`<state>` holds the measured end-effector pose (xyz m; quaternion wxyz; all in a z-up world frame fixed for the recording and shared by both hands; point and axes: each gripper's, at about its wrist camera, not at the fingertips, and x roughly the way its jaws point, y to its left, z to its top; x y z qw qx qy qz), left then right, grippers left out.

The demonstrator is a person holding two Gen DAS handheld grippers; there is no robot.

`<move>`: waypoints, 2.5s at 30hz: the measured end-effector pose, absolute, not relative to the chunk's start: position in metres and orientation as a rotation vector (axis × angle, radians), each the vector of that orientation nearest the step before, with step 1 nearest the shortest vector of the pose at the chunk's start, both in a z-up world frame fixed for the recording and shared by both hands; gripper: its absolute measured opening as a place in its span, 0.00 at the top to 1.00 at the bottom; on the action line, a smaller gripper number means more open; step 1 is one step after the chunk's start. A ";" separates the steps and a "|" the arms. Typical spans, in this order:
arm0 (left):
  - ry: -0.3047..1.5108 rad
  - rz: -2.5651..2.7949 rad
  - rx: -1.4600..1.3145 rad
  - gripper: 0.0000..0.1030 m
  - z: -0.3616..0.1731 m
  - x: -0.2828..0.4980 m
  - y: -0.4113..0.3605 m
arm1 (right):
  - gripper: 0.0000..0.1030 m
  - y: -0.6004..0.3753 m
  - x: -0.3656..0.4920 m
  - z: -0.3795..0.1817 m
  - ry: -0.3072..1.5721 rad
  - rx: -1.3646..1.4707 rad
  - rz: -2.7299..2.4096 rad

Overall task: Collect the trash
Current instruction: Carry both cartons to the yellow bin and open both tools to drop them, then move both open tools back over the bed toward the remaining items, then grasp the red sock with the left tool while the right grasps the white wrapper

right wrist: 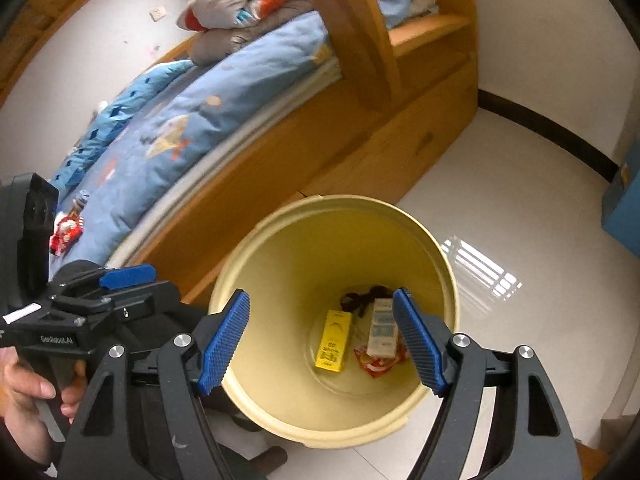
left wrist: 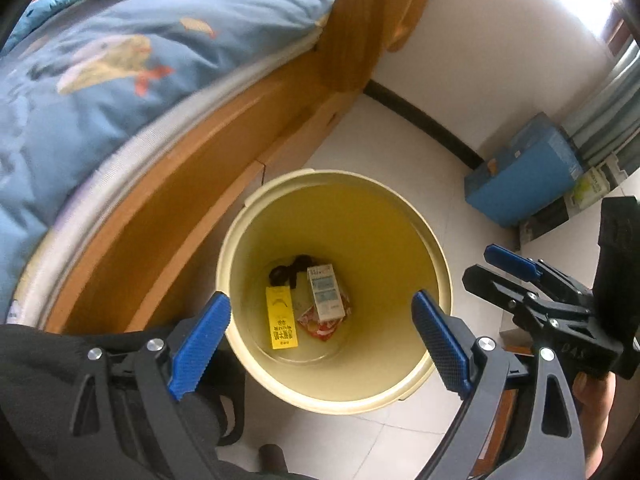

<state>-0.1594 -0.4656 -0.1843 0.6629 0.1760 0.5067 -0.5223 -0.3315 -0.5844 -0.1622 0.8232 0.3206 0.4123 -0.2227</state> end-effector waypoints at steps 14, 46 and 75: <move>0.937 -1.006 0.184 0.08 -0.103 -0.088 -0.364 | 0.27 -0.538 -0.232 -0.119 0.764 0.606 -0.234; 0.722 -0.375 -0.061 0.04 -0.055 0.072 -0.115 | 0.12 -0.331 0.021 -0.039 0.657 0.275 0.283; 0.950 -0.298 -0.057 0.04 -0.126 0.223 -0.152 | 0.23 -0.318 0.161 -0.113 0.818 0.212 0.375</move>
